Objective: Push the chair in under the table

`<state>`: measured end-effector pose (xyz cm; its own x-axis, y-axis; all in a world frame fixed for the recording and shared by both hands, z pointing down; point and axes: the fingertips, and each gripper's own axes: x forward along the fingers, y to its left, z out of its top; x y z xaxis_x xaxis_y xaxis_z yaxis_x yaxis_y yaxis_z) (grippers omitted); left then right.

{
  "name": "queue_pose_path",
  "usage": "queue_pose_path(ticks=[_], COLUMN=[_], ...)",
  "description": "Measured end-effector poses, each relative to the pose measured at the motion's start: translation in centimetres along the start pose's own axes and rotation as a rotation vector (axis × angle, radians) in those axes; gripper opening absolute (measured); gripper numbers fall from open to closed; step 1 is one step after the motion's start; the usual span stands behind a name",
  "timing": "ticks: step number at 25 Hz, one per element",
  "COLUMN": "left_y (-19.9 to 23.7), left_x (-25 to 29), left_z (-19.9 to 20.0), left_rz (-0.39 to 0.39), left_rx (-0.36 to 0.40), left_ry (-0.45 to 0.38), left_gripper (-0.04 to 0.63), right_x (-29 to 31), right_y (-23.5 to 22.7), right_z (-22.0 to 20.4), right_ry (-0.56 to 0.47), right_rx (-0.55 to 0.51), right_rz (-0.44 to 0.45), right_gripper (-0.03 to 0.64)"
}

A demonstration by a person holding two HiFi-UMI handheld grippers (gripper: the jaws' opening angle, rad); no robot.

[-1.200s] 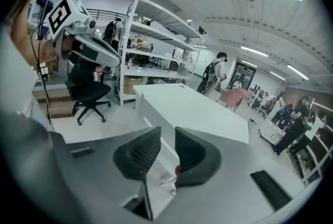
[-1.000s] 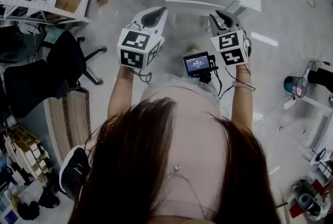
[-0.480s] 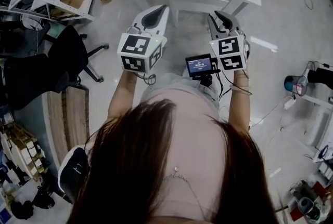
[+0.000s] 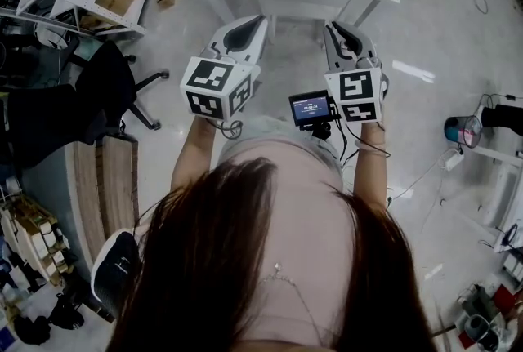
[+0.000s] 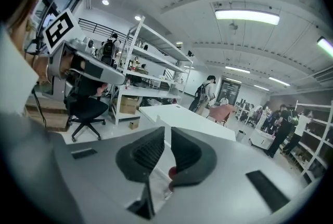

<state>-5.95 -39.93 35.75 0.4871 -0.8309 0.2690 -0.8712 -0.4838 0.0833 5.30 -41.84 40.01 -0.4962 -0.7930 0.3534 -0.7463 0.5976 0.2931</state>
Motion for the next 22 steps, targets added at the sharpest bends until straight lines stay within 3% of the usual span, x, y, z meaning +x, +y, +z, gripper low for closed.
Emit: queue_pose_path(ticks=[13, 22], left_y=[-9.3, -13.0], left_x=[-1.8, -3.9], left_z=[-1.1, -2.7], left_rz=[-0.013, 0.000], left_rx=[0.015, 0.020], left_ry=[0.030, 0.053], left_gripper=[0.008, 0.008], right_x=[-10.0, -14.7], right_y=[-1.6, -0.9], right_z=[-1.9, -2.6], right_ry=[-0.051, -0.105], right_rx=[0.052, 0.117], right_rz=[-0.069, -0.050], right_gripper=[0.025, 0.021])
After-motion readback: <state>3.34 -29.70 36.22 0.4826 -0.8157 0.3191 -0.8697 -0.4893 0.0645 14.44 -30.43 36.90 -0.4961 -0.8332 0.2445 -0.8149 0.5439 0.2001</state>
